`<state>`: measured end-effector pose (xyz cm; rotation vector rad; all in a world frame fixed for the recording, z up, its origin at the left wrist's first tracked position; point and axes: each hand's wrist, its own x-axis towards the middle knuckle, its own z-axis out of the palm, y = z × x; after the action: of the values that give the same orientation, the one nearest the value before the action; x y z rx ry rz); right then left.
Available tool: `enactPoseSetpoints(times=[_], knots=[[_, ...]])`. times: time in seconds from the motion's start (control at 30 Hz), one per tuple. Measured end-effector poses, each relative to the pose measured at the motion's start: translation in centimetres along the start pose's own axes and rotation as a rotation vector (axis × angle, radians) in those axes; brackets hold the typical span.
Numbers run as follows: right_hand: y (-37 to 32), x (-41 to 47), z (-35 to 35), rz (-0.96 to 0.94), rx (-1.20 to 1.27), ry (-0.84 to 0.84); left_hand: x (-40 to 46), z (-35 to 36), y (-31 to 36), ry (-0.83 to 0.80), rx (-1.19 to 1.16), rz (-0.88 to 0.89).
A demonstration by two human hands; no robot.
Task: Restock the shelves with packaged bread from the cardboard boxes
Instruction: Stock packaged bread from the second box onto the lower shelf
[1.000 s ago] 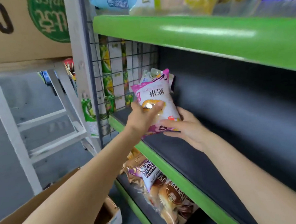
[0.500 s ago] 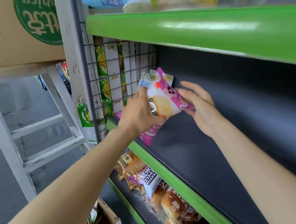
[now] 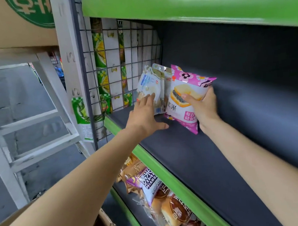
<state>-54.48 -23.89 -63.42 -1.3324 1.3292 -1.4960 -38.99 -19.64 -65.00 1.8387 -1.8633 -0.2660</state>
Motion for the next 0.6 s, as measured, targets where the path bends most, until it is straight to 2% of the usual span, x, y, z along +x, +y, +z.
enactPoseSetpoints(times=[0.1, 0.23, 0.33, 0.43, 0.6], knots=[[0.3, 2.4, 0.5, -0.036, -0.031, 0.039, 1.8, 0.7, 0.1, -0.076, -0.010, -0.044], [1.2, 4.9, 1.6, -0.018, -0.069, 0.095, 3.9, 1.6, 0.1, -0.139, -0.163, -0.115], [2.2, 5.5, 2.0, 0.024, -0.241, 0.157, 4.6, 2.3, -0.1, -0.146, -0.223, -0.120], [3.0, 5.6, 1.7, 0.121, -0.400, 0.137, 4.8, 2.6, -0.3, -0.138, -0.252, -0.121], [2.2, 5.6, 1.1, 0.154, -0.514, 0.047, 4.9, 2.7, 0.2, -0.097, -0.244, -0.141]])
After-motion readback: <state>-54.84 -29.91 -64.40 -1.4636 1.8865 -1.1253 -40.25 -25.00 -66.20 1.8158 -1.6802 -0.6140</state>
